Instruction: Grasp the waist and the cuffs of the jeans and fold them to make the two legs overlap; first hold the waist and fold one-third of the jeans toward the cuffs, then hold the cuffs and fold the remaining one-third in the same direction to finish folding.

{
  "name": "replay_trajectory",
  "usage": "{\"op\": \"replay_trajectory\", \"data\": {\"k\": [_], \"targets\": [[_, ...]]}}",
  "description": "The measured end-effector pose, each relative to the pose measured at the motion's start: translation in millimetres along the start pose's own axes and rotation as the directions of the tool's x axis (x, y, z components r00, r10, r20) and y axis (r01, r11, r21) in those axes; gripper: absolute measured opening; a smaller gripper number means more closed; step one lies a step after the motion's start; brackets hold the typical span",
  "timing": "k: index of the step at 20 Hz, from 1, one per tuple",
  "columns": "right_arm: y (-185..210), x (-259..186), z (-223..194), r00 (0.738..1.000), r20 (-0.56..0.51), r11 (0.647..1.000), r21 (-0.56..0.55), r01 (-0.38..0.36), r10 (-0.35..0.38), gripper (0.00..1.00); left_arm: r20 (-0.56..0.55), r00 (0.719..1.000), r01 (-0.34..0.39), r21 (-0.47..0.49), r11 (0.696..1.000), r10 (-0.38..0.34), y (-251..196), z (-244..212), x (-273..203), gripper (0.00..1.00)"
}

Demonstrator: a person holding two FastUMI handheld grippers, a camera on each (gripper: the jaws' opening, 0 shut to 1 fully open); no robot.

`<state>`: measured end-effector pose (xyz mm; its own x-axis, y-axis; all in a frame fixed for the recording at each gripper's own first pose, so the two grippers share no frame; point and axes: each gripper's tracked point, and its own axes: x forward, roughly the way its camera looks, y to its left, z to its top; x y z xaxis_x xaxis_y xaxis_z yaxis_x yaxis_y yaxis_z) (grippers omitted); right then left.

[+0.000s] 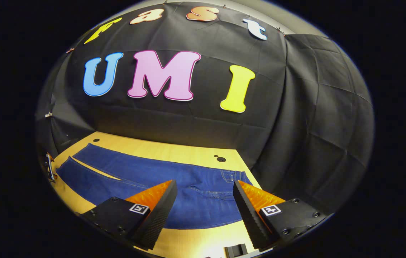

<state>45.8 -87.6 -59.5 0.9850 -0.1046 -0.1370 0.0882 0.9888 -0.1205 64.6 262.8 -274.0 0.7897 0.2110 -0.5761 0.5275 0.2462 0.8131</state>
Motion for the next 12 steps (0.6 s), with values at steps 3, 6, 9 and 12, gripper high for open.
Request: {"op": "replay_trajectory", "data": {"k": [3, 6, 9, 12], "targets": [[-14, 5, -9, 0.999, -0.026, 0.999, 0.007, 0.032, -0.032, 0.97, 0.050, 0.999, 0.011, 0.136, 0.991, -0.018, 9, 18, 11, 0.95], [-30, 8, -18, 0.997, -0.043, 0.998, -0.025, 0.065, -0.066, 0.96, 0.048, 0.996, 0.075, 0.124, 0.989, -0.081, 14, 23, 34, 0.82], [-52, 12, -25, 0.994, -0.056, 0.994, -0.073, 0.085, -0.089, 0.96, 0.018, 0.990, 0.137, 0.087, 0.987, -0.139, 13, 25, 38, 0.61], [-85, 20, -27, 0.990, -0.039, 0.976, -0.178, 0.125, -0.134, 0.96, -0.014, 0.985, 0.171, 0.068, 0.983, -0.170, 7, 26, 43, 0.30]]}}
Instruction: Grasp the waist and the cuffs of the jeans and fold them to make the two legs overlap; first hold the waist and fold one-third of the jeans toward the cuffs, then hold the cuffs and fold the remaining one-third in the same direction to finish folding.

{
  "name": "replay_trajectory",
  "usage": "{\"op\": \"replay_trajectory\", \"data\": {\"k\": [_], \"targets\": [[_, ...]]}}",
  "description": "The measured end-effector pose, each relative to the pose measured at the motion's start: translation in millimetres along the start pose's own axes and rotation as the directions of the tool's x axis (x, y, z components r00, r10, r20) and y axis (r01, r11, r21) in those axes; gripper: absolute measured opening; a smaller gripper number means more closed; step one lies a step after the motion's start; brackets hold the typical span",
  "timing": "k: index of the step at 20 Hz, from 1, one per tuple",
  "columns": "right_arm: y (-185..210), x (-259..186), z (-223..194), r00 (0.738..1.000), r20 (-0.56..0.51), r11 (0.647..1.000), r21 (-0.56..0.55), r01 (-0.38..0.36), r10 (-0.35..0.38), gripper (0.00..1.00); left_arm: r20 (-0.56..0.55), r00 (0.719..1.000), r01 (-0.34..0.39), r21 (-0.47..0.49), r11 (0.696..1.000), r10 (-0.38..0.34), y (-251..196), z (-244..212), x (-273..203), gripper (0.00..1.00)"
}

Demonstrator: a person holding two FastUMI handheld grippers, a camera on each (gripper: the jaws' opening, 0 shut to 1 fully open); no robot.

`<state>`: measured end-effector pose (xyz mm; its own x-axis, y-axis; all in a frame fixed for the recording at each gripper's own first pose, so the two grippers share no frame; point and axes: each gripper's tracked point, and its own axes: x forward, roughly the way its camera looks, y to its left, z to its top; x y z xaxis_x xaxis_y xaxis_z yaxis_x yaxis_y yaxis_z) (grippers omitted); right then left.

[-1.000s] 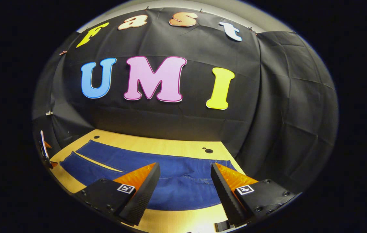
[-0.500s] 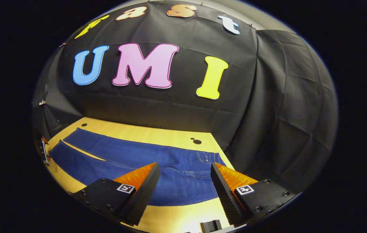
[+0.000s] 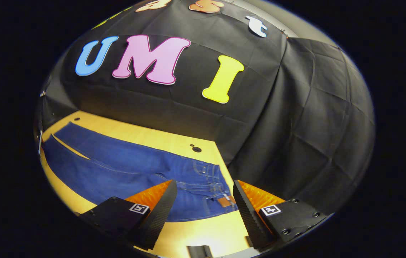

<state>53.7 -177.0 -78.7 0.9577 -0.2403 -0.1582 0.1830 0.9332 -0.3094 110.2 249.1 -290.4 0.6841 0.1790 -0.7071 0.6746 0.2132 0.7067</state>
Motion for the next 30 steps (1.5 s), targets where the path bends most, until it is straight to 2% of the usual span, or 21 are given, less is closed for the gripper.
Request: {"op": "replay_trajectory", "data": {"k": [2, 4, 7, 8, 10, 13, 16, 17, 18, 19, 21, 22, 25, 28, 30], "targets": [[-20, 9, -5, 1.000, 0.004, 0.997, -0.069, 0.018, -0.017, 0.96, -0.017, 1.000, -0.025, -0.026, 0.999, 0.025, 0, 1, 0, 0.18], [-36, 20, -15, 1.000, 0.008, 0.988, -0.154, 0.022, -0.021, 0.96, -0.021, 0.999, -0.039, -0.053, 0.998, 0.038, 2, 3, 2, 0.14], [-46, 35, -38, 1.000, -0.003, 0.934, -0.356, -0.018, 0.018, 0.96, -0.019, 1.000, -0.023, -0.068, 0.997, 0.022, 2, 4, 2, 0.07], [-47, 39, -48, 0.999, -0.019, 0.903, -0.427, -0.050, 0.046, 0.96, -0.021, 1.000, -0.010, -0.072, 0.997, 0.009, 2, 5, 2, 0.06], [-48, 44, -76, 0.992, -0.070, 0.815, -0.565, -0.130, 0.109, 0.96, -0.033, 0.999, 0.003, -0.073, 0.997, -0.005, 3, 5, 2, 0.06], [-42, 59, -122, 0.968, -0.183, 0.681, -0.687, -0.253, 0.174, 0.96, -0.054, 0.999, -0.009, -0.077, 0.997, 0.005, 3, 5, 3, 0.06], [-48, 79, -175, 0.938, -0.294, 0.519, -0.782, -0.346, 0.183, 0.96, -0.076, 0.997, -0.034, -0.079, 0.996, 0.028, 4, 6, 4, 0.06], [-50, 84, -191, 0.928, -0.328, 0.463, -0.804, -0.374, 0.178, 0.96, -0.082, 0.996, -0.041, -0.074, 0.996, 0.035, 4, 5, 4, 0.02], [-51, 89, -201, 0.921, -0.349, 0.409, -0.825, -0.389, 0.172, 0.96, -0.084, 0.996, -0.043, -0.073, 0.996, 0.037, 4, 6, 4, 0.06], [-51, 97, -209, 0.921, -0.352, 0.361, -0.848, -0.389, 0.165, 0.96, -0.087, 0.996, -0.043, -0.075, 0.996, 0.037, 4, 6, 4, 0.06], [-51, 108, -219, 0.925, -0.347, 0.301, -0.875, -0.379, 0.156, 0.96, -0.094, 0.995, -0.042, -0.082, 0.996, 0.034, 5, 6, 5, 0.06], [-52, 117, -216, 0.935, -0.322, 0.271, -0.896, -0.352, 0.149, 0.95, -0.097, 0.995, -0.041, -0.085, 0.996, 0.033, 5, 6, 5, 0.06], [-49, 129, -213, 0.944, -0.293, 0.244, -0.914, -0.323, 0.152, 0.90, -0.099, 0.995, -0.041, -0.089, 0.995, 0.032, 6, 4, 7, 0.06], [-43, 136, -212, 0.946, -0.277, 0.176, -0.936, -0.305, 0.166, 0.90, -0.104, 0.994, -0.049, -0.093, 0.994, 0.039, 6, 5, 6, 0.06], [-37, 140, -211, 0.949, -0.262, 0.130, -0.949, -0.286, 0.172, 0.84, -0.109, 0.993, -0.056, -0.093, 0.994, 0.046, 6, 6, 6, 0.06]]}}
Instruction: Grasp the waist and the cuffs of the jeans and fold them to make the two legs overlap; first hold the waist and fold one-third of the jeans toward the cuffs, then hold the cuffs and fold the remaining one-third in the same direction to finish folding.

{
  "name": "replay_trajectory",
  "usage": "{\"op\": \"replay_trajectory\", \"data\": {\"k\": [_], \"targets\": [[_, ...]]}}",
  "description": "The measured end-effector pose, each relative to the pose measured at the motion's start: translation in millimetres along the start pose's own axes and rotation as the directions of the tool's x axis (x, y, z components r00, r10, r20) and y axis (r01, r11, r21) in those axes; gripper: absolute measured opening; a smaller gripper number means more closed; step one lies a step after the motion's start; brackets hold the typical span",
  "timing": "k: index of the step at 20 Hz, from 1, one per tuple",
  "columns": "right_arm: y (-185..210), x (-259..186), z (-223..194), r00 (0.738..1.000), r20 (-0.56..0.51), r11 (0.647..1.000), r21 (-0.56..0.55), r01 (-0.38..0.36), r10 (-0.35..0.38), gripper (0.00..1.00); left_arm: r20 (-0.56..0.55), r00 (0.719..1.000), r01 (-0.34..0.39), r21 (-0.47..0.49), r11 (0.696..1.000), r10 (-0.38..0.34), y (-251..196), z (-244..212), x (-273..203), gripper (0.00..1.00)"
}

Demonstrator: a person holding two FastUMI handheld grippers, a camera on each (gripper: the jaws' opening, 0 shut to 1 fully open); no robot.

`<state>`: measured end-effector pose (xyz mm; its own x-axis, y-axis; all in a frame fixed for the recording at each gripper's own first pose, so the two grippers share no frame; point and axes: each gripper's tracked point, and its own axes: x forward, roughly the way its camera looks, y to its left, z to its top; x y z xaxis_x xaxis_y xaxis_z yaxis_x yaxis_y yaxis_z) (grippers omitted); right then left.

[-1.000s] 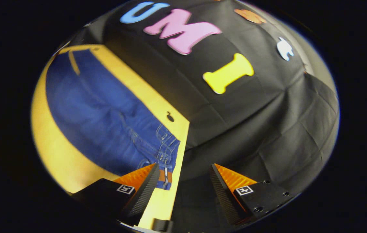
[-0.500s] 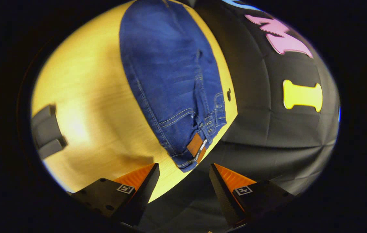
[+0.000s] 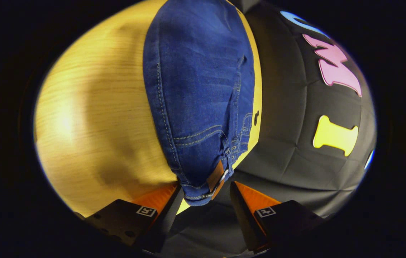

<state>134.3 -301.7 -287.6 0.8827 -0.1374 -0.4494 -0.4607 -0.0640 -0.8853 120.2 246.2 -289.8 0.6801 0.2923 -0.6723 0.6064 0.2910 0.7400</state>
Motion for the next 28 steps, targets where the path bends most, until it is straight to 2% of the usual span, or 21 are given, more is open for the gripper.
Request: {"op": "replay_trajectory", "data": {"k": [2, 3, 4, 6, 7, 8, 9, 10, 11, 13, 16, 18, 21, 22, 25, 27, 28], "targets": [[7, 4, 0, 0.999, -0.005, 0.999, 0.015, -0.036, 0.036, 0.82, -0.004, 1.000, -0.005, 0.002, 1.000, 0.005, 1, 1, 1, 0.06], [11, 6, 1, 0.998, -0.013, 0.998, 0.026, -0.058, 0.059, 0.70, -0.006, 1.000, -0.007, 0.001, 1.000, 0.007, 0, 1, 1, 0.06], [11, 9, 3, 0.998, -0.013, 0.997, 0.029, -0.069, 0.069, 0.48, -0.007, 1.000, -0.009, 0.000, 1.000, 0.009, 0, 1, 1, 0.06], [12, 11, 4, 0.996, -0.026, 0.995, 0.054, -0.083, 0.085, 0.27, -0.010, 1.000, -0.013, -0.001, 1.000, 0.013, 0, 2, 1, 0.06], [12, 11, 3, 0.994, -0.032, 0.991, 0.088, -0.100, 0.103, 0.36, -0.011, 1.000, -0.015, 0.000, 1.000, 0.015, 0, 1, 1, 0.06], [11, 12, 2, 0.991, -0.039, 0.985, 0.127, -0.120, 0.126, 0.31, -0.011, 1.000, -0.014, 0.001, 1.000, 0.014, 0, 2, 1, 0.06], [8, 12, 4, 0.990, -0.036, 0.978, 0.160, -0.132, 0.139, 0.22, -0.013, 1.000, -0.010, 0.001, 1.000, 0.010, 0, 2, 1, 0.06], [8, 12, 4, 0.985, -0.040, 0.970, 0.187, -0.155, 0.165, 0.05, -0.020, 1.000, -0.001, 0.003, 1.000, 0.001, -1, 2, 0, 0.06], [7, 10, 3, 0.981, -0.039, 0.961, 0.211, -0.176, 0.189, 0.12, -0.023, 1.000, 0.008, 0.005, 1.000, -0.008, -2, 3, -1, 0.06], [3, 9, 3, 0.978, -0.041, 0.951, 0.243, -0.189, 0.205, 0.12, -0.015, 0.999, 0.036, -0.032, 0.999, -0.037, -8, 4, -5, 0.06], [-21, -2, 5, 0.986, -0.035, 0.951, 0.275, -0.145, 0.160, 0.12, 0.024, 0.991, 0.130, -0.104, 0.986, -0.128, -24, 9, -19, 0.06], [-44, -11, 5, 0.992, -0.031, 0.933, 0.344, -0.104, 0.122, 0.12, 0.050, 0.984, 0.176, -0.131, 0.976, -0.171, -23, 9, -37, 0.06], [-88, -17, 11, 0.996, -0.024, 0.860, 0.505, -0.067, 0.092, 0.12, 0.116, 0.966, 0.250, -0.162, 0.955, -0.233, -2, 21, -57, 0.06], [-104, -18, 14, 0.996, -0.019, 0.822, 0.566, -0.059, 0.085, 0.12, 0.118, 0.961, 0.268, -0.151, 0.952, -0.252, 8, 24, -64, 0.06], [-157, -11, 30, 0.999, 0.011, 0.662, 0.748, -0.040, 0.048, 0.12, 0.148, 0.935, 0.336, -0.080, 0.938, -0.322, 29, 42, -91, 0.06], [-193, -12, 40, 1.000, 0.020, 0.560, 0.828, -0.026, 0.016, 0.12, 0.197, 0.911, 0.393, -0.150, 0.907, -0.362, 48, 62, -101, 0.09], [-207, -23, 47, 1.000, 0.018, 0.515, 0.857, -0.016, 0.001, 0.12, 0.226, 0.901, 0.412, -0.190, 0.891, -0.369, 58, 73, -106, 0.06]]}}
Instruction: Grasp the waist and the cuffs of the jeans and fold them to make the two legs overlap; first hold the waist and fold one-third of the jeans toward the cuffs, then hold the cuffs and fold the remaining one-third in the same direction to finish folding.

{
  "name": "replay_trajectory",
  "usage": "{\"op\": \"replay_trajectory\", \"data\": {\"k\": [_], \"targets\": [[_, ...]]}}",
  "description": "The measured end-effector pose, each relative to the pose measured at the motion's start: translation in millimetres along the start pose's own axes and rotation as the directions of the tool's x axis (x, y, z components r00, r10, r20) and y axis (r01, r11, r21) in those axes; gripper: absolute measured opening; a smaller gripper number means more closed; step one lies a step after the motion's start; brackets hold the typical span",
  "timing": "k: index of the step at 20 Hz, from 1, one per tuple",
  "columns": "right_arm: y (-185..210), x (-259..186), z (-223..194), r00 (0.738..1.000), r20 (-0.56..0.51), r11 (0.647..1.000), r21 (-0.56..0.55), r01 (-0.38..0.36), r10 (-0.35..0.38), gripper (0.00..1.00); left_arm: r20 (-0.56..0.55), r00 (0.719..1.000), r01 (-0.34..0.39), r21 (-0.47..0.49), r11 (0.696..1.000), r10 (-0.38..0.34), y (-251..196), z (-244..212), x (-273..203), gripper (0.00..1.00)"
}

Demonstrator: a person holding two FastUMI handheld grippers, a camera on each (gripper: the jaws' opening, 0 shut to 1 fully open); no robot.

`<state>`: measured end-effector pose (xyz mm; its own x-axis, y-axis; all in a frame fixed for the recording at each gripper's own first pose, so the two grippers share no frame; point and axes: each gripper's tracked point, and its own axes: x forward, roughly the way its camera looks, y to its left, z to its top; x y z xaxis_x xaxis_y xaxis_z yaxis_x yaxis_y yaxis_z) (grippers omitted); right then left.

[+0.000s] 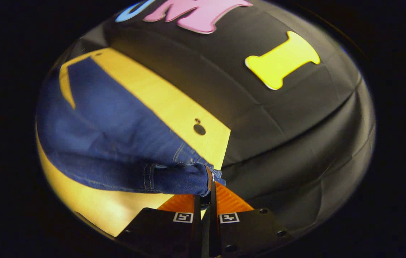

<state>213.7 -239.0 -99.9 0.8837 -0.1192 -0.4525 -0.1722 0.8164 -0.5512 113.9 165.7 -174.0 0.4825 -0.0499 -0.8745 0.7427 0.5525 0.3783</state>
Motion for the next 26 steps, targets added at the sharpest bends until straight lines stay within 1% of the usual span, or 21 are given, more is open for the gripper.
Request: {"op": "replay_trajectory", "data": {"k": [1, 2, 3, 4, 5, 7, 9, 10, 12, 13, 14, 16, 18, 19, 20, 21, 22, 23, 24, 25, 26], "targets": [[-1, -6, 11, 1.000, 0.007, 0.999, 0.043, 0.007, -0.007, 0.12, 0.025, 1.000, 0.005, -0.030, 1.000, -0.004, 10, 12, -8, 0.06], [-6, -13, 20, 1.000, 0.008, 0.995, 0.098, 0.016, -0.017, 0.12, 0.017, 1.000, 0.005, -0.046, 0.999, -0.005, 21, 19, -12, 0.02], [-11, -20, 28, 1.000, 0.000, 0.988, 0.153, 0.023, -0.023, 0.12, 0.004, 1.000, 0.005, -0.058, 0.998, -0.005, 37, 25, -13, 0.06], [-14, -28, 37, 1.000, 0.000, 0.975, 0.222, 0.028, -0.029, 0.12, 0.013, 1.000, 0.010, -0.069, 0.998, -0.009, 52, 35, -11, 0.06], [-18, -33, 46, 1.000, 0.001, 0.956, 0.291, 0.027, -0.029, 0.12, 0.042, 0.999, 0.035, -0.110, 0.993, -0.031, 69, 44, -1, 0.06], [-26, -38, 52, 0.999, -0.021, 0.916, 0.400, 0.043, -0.038, 0.12, 0.112, 0.992, 0.083, -0.241, 0.967, -0.058, 100, 60, 15, 0.06], [-28, -35, 52, 0.998, -0.046, 0.873, 0.485, 0.062, -0.045, 0.11, 0.171, 0.985, 0.071, -0.376, 0.924, -0.006, 136, 78, 28, 0.06], [-30, -37, 55, 0.997, -0.062, 0.846, 0.529, 0.067, -0.040, 0.12, 0.168, 0.985, 0.051, -0.458, 0.887, 0.030, 154, 78, 41, 0.06], [-30, -39, 56, 0.995, -0.101, 0.779, 0.623, 0.073, -0.013, 0.11, 0.119, 0.990, 0.018, -0.632, 0.775, 0.074, 175, 70, 66, 0.03], [-29, -39, 55, 0.993, -0.118, 0.744, 0.663, 0.085, -0.008, 0.12, 0.098, 0.991, 0.002, -0.681, 0.732, 0.088, 183, 70, 78, 0.06], [-31, -38, 53, 0.991, -0.135, 0.735, 0.671, 0.101, -0.013, 0.11, 0.088, 0.992, -0.003, -0.710, 0.704, 0.093, 188, 72, 89, 0.06], [-27, -37, 52, 0.986, -0.167, 0.728, 0.675, 0.120, -0.007, 0.11, 0.055, 0.994, -0.022, -0.745, 0.666, 0.094, 194, 69, 107, 0.06], [-21, -38, 46, 0.978, -0.207, 0.728, 0.672, 0.135, 0.010, 0.15, 0.029, 0.995, -0.039, -0.758, 0.651, 0.094, 195, 63, 125, 0.06], [-25, -42, 48, 0.979, -0.205, 0.742, 0.657, 0.137, 0.001, 0.28, 0.021, 0.994, -0.053, -0.759, 0.648, 0.106, 198, 61, 131, 0.06], [-25, -49, 49, 0.978, -0.210, 0.749, 0.647, 0.143, -0.005, 0.42, 0.037, 0.993, -0.046, -0.762, 0.646, 0.114, 199, 65, 133, 0.12], [-24, -59, 55, 0.978, -0.210, 0.745, 0.653, 0.141, -0.001, 0.42, 0.060, 0.990, -0.035, -0.770, 0.637, 0.127, 199, 73, 138, 0.17], [-19, -72, 67, 0.982, -0.190, 0.728, 0.672, 0.132, -0.002, 0.57, 0.070, 0.986, -0.041, -0.775, 0.631, 0.149, 199, 76, 134, 0.38], [-20, -88, 75, 0.985, -0.173, 0.707, 0.695, 0.134, -0.016, 0.61, 0.062, 0.978, -0.076, -0.781, 0.620, 0.198, 205, 76, 128, 0.46], [-24, -104, 82, 0.988, -0.149, 0.685, 0.716, 0.132, -0.035, 0.78, 0.065, 0.966, -0.103, -0.793, 0.600, 0.251, 208, 75, 122, 0.69], [-27, -124, 85, 0.989, -0.135, 0.669, 0.729, 0.143, -0.063, 0.96, 0.096, 0.948, -0.100, -0.814, 0.572, 0.302, 210, 81, 107, 0.92], [-29, -137, 81, 0.989, -0.121, 0.661, 0.735, 0.148, -0.088, 1.00, 0.131, 0.925, -0.091, -0.834, 0.544, 0.357, 213, 84, 97, 0.98]]}}
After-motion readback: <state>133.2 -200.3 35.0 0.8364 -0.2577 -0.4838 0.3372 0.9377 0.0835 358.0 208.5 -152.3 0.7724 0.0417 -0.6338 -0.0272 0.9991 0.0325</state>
